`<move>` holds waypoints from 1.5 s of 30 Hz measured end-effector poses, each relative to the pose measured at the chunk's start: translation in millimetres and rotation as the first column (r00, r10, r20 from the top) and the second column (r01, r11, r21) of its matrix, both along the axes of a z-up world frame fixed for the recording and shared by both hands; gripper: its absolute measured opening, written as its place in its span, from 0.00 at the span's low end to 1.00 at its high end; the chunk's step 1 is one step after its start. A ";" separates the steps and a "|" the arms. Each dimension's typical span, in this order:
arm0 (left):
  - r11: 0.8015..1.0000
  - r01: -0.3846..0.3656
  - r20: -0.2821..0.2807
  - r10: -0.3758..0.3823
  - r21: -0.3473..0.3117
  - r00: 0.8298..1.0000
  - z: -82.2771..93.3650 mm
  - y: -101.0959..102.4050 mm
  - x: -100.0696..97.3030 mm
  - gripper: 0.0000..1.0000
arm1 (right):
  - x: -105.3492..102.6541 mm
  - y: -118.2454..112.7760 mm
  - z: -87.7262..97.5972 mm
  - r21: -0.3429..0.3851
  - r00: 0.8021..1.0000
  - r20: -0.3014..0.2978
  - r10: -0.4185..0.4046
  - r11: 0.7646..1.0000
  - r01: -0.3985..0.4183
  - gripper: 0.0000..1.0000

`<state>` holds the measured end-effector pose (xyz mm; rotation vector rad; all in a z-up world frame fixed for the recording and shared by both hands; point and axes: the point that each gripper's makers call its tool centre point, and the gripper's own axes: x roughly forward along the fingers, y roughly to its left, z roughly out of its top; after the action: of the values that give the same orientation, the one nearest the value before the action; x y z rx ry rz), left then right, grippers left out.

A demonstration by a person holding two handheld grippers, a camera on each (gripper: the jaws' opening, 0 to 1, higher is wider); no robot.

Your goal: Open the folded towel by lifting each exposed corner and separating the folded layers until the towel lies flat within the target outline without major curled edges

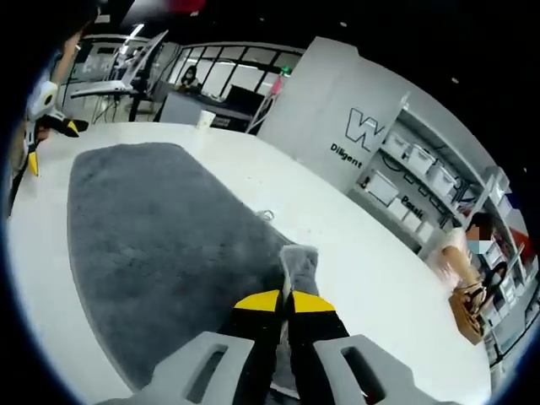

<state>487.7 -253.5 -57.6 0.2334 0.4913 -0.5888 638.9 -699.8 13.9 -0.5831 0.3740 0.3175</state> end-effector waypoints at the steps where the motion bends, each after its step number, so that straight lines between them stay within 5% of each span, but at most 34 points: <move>1: 1.000 0.000 0.000 0.000 0.002 1.000 0.3 0.2 -0.2 0.96 | 1.9 -6.5 6.7 -0.012 1.000 0.010 -0.009 1.000 0.010 0.00; 7: 1.000 -0.006 0.005 0.006 0.000 1.000 2.9 0.9 -0.9 0.96 | 16.6 -32.9 32.3 -0.064 0.998 0.038 -0.053 0.996 0.056 0.00; 17: 1.000 -0.017 0.000 0.017 0.001 1.000 3.0 4.2 -3.1 0.96 | 45.9 -77.2 39.3 -0.094 0.990 0.022 -0.142 0.985 0.143 0.00; 29: 1.000 -0.030 -0.011 0.030 0.000 1.000 -1.0 7.1 -5.4 0.96 | 80.0 -131.1 20.7 -0.204 0.963 -0.013 -0.268 0.944 0.260 0.00; 45: 0.999 -0.032 -0.017 0.032 -0.009 0.999 -0.6 4.8 -5.5 0.96 | 116.3 -175.8 -15.9 -0.379 0.934 -0.061 -0.353 0.874 0.305 0.00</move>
<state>482.2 -248.6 -58.2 0.2112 0.5071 -0.5618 755.2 -875.6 -1.9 -0.8507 0.6576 -0.0503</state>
